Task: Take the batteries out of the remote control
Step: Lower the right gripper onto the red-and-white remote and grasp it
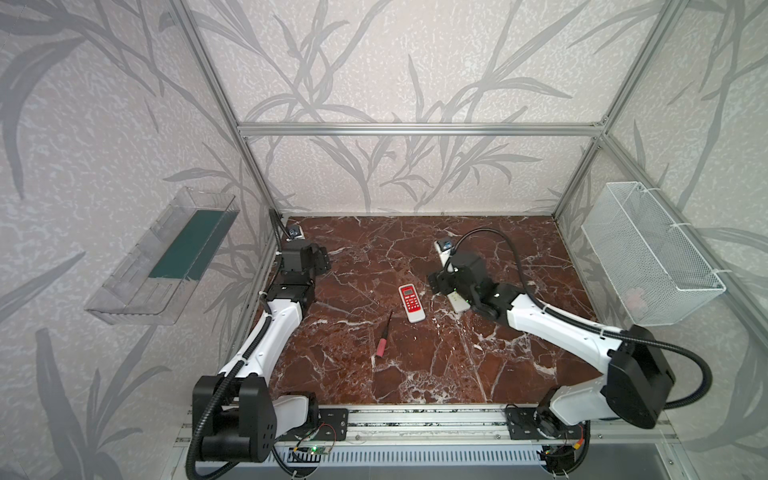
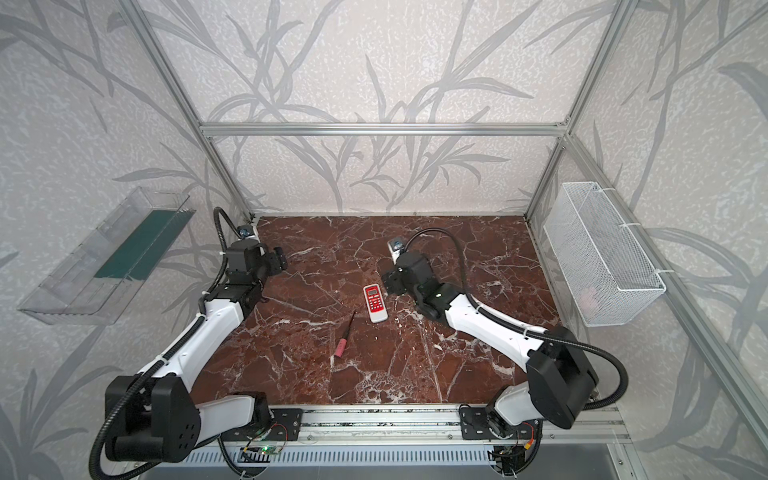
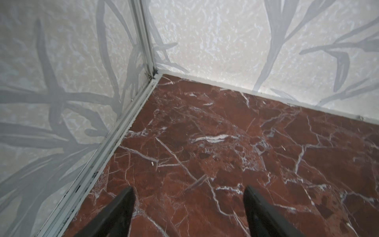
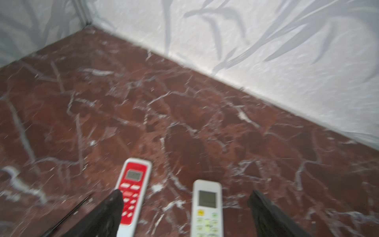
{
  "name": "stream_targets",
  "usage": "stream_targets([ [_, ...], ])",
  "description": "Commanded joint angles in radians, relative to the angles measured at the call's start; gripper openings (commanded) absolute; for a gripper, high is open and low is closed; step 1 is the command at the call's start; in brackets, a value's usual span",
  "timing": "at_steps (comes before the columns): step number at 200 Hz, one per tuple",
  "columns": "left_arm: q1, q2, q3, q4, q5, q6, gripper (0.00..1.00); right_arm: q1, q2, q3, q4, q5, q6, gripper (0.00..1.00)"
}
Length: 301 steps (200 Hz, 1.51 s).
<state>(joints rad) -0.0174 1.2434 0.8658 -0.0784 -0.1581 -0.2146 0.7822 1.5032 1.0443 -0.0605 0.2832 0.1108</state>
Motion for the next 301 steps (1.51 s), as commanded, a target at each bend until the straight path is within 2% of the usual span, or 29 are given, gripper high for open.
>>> stream_targets([
  [1,-0.004,0.032,0.029,-0.225,0.219,-0.051,0.81,0.034,0.118,0.066,-0.195,-0.192,0.182,0.89],
  [21,-0.009,0.046,0.023,-0.233,0.356,-0.088,0.78,0.034,0.181,0.098,-0.211,-0.236,0.246,0.86],
  [33,-0.02,0.053,0.019,-0.232,0.39,-0.101,0.77,0.034,0.218,0.119,-0.23,-0.237,0.259,0.86],
  [57,-0.056,0.063,0.004,-0.209,0.378,-0.094,0.76,0.034,0.29,0.168,-0.286,-0.229,0.285,0.87],
  [88,-0.068,0.096,-0.004,-0.172,0.399,-0.095,0.77,0.039,0.395,0.268,-0.376,-0.281,0.294,0.87],
  [128,-0.075,0.11,-0.001,-0.179,0.408,-0.089,0.77,0.052,0.502,0.354,-0.451,-0.208,0.281,0.92],
  [173,-0.08,0.107,-0.013,-0.176,0.384,-0.094,0.76,0.064,0.585,0.415,-0.496,-0.139,0.235,0.92],
  [216,-0.08,0.119,0.004,-0.179,0.378,-0.139,0.76,0.084,0.601,0.411,-0.509,-0.143,0.195,0.79],
  [249,-0.081,0.094,0.009,-0.172,0.372,-0.138,0.77,0.097,0.541,0.381,-0.498,-0.15,0.149,0.65],
  [266,-0.08,0.076,0.007,-0.166,0.37,-0.141,0.77,0.097,0.509,0.361,-0.479,-0.151,0.14,0.61],
  [301,-0.082,0.032,-0.015,-0.125,0.456,-0.127,0.77,0.097,0.469,0.337,-0.449,-0.149,0.127,0.55],
])
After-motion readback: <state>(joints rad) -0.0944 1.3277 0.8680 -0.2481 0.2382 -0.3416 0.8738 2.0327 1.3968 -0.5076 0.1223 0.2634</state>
